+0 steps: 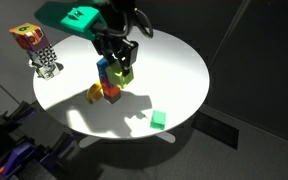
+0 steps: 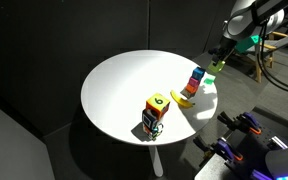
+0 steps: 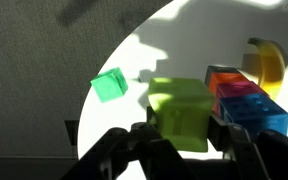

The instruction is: Put the yellow block onto the stack next to it

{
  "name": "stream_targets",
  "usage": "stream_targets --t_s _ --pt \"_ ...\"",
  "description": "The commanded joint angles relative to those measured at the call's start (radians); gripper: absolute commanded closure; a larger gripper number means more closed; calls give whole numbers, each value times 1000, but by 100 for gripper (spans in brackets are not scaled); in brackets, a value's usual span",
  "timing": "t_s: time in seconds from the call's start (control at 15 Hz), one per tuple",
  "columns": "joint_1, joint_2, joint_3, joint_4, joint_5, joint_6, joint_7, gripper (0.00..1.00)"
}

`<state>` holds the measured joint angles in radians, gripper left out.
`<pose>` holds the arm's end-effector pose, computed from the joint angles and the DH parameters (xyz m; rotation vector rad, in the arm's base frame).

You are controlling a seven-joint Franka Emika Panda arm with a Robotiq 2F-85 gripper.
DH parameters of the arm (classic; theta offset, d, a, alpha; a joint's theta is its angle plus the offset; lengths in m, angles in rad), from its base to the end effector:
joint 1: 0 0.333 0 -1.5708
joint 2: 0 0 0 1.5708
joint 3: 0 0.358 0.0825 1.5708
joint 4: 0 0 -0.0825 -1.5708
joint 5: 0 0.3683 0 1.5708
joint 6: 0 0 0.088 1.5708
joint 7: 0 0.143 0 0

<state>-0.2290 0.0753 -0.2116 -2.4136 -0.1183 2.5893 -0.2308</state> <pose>0.4525 -0.2135 0.3087 3.0236 -0.1677 0.1035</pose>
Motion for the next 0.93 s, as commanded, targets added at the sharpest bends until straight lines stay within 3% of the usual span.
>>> stream_targets --t_s 0.0,0.4,0.87 --pt "9 -84 8 -30 15 -40 -14 75" --pt "32 -122 27 -22 26 -95 -8 75" --pt "66 -82 52 8 30 -92 15 75"
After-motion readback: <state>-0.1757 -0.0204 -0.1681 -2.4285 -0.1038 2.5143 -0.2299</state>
